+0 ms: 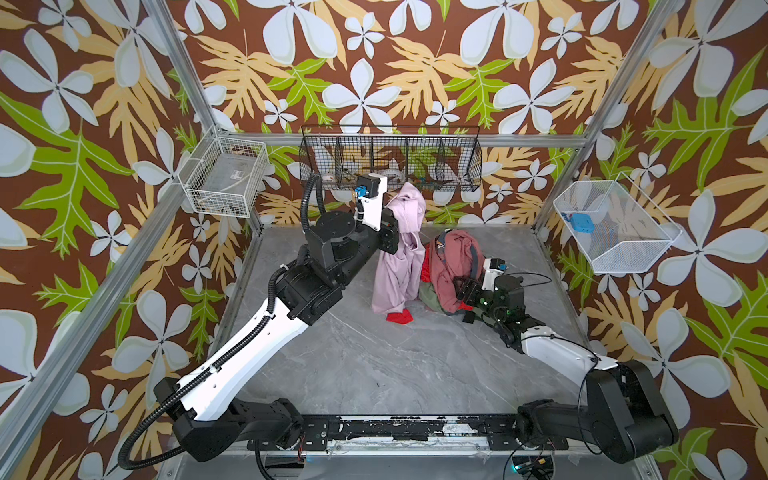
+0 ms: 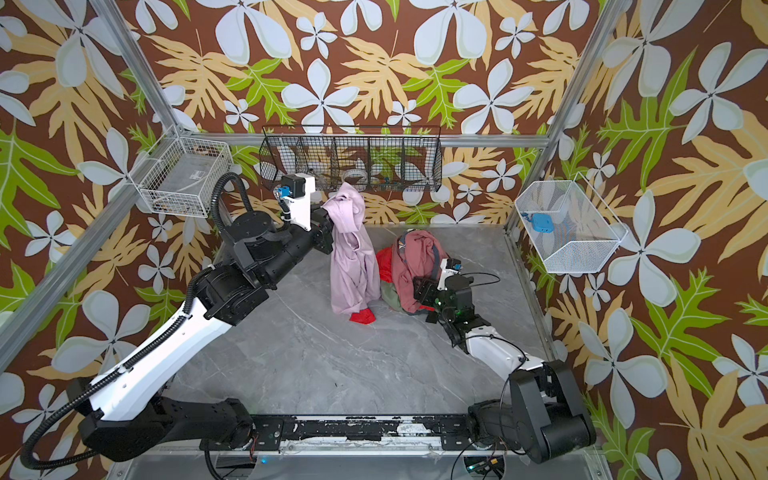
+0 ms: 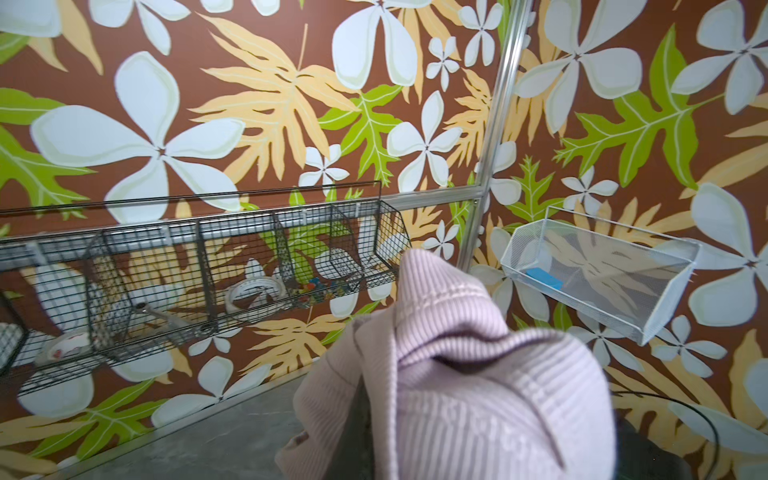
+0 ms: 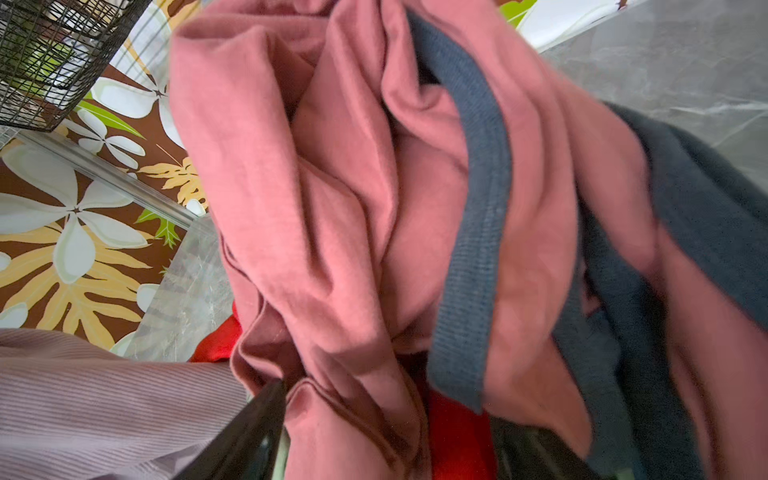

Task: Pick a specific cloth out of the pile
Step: 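Lift the pink ribbed top out of the pile with the left gripper, then swing the held pink top over the open table beside the pile with the left gripper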

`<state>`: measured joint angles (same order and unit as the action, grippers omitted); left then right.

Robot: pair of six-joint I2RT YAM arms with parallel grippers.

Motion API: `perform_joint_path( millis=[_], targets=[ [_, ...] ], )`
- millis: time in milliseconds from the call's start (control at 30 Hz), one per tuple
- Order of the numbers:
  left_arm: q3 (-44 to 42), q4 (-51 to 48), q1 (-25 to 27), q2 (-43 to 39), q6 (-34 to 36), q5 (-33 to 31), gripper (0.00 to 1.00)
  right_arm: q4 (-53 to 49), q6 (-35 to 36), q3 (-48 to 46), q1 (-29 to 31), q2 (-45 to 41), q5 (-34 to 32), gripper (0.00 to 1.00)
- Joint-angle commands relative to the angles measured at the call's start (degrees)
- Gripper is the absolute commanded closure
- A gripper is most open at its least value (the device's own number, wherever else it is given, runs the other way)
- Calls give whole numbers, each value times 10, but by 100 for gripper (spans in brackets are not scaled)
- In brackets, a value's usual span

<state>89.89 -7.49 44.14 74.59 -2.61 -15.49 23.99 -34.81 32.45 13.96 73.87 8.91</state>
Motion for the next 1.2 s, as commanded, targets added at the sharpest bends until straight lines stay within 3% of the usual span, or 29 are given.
perform_joint_path(
  millis=[0,333,800,933,1067,1167],
  targets=[
    [-5,-1,-9,-11,17,-92,100,26,7,-8,0,-18,-13,23],
    [-30,-41,-81,-76,10,-159,100,28,17,-20,0,-70,-19,22],
    [-23,-61,-107,-108,51,-227,100,-3,27,-10,0,-91,-28,22],
    [-36,-83,-162,-101,35,-204,100,0,27,-7,1,-93,-28,22],
    [-77,-77,-230,-96,-7,-128,100,-2,28,-3,1,-96,-24,22],
    [-104,-61,-242,-83,-17,-100,100,-8,30,0,1,-98,-26,22]
  ],
)
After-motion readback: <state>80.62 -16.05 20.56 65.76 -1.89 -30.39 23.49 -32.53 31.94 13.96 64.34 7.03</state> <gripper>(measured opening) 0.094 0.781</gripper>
